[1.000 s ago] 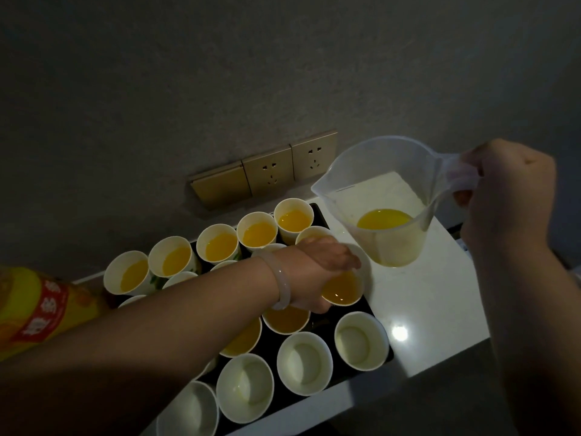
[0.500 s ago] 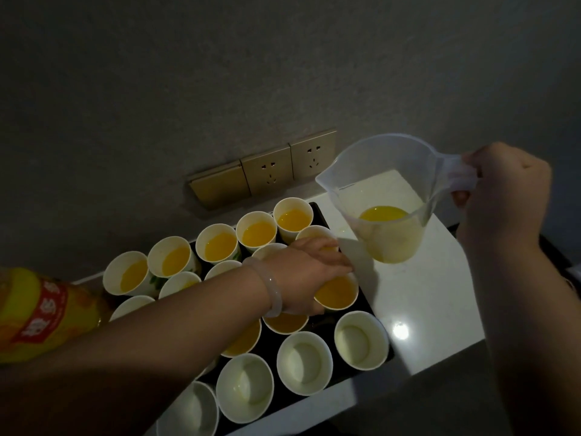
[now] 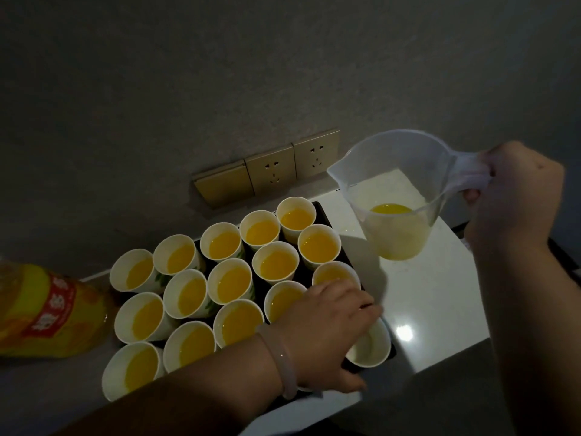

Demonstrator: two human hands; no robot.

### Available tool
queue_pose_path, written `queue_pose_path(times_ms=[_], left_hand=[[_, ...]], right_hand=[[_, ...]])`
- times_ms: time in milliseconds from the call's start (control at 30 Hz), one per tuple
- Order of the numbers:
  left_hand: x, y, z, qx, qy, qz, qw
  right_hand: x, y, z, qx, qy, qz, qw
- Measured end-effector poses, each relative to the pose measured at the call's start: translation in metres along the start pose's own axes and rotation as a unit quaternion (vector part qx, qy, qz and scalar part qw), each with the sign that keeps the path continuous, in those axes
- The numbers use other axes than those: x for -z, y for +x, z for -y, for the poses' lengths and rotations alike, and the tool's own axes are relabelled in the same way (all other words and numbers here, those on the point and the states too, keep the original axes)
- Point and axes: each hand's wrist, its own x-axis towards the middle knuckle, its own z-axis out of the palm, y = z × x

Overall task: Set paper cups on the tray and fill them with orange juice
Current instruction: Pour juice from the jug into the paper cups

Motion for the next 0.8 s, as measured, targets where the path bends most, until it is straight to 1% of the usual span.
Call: queue_pose_path(times_ms=[133, 233, 367, 467, 567, 667, 800], left_hand=[[-0.009, 0.004, -0.002, -0.008, 0.034, 0.006, 0.999], [-0.013, 0.007, -0.003, -0.005, 0.052, -0.002, 0.999], [-0.016, 0.008, -0.004, -0.006, 0.037, -0.028, 0.999], [-0.012, 0.008, -0.005, 0.005, -0.025, -0.051, 0.998], [-0.001, 0.006, -0.009, 0.036, -0.110, -0.077, 0.990], [0.014, 0.002, -0.014, 0.070, -0.210, -0.107, 0.969], [0.034, -0.010, -0.017, 0.125, -0.290, -0.176, 0.932]], right_hand=[[0.003, -0.002, -0.001, 0.004, -0.014, 0.015, 1.000], [0.004, -0.004, -0.001, -0.009, 0.000, 0.011, 1.000], [0.001, -0.009, -0.002, -0.022, 0.012, 0.005, 1.000], [-0.001, -0.011, -0.001, -0.027, 0.027, 0.004, 0.999], [-0.004, -0.012, -0.001, -0.030, 0.045, 0.001, 0.999], [-0.005, -0.011, 0.001, -0.029, 0.045, 0.003, 0.999], [-0.007, -0.011, 0.003, -0.024, 0.043, 0.006, 0.999]])
